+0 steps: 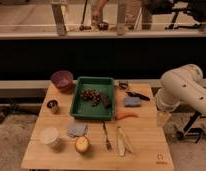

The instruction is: Place banana in purple bowl

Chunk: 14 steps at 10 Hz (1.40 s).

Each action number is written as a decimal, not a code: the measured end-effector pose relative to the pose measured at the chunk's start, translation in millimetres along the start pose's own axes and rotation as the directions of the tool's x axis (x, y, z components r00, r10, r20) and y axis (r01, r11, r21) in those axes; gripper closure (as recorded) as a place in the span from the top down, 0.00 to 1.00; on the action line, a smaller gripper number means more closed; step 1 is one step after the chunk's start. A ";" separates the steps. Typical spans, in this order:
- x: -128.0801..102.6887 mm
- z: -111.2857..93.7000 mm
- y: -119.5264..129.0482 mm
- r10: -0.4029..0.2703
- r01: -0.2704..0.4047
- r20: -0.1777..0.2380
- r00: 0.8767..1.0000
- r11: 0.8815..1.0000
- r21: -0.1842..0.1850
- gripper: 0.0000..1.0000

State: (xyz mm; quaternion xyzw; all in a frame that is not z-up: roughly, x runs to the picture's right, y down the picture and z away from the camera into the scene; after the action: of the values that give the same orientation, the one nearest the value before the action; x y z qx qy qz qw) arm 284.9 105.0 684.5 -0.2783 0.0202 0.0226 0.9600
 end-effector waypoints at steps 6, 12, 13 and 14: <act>0.0 0.0 0.0 0.000 0.000 0.000 1.000 1.000 0.000 0.80; -34.3 6.8 13.9 -0.065 0.065 0.001 0.998 0.998 -0.003 0.80; -38.7 8.1 15.8 -0.073 0.073 0.001 0.997 0.997 -0.004 0.80; -38.4 9.7 17.9 -0.082 0.082 0.001 0.997 0.997 -0.005 0.80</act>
State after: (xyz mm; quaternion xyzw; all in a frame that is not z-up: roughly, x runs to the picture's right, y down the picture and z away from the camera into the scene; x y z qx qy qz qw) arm 245.9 124.1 685.1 -0.2812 0.0086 -0.0165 0.9595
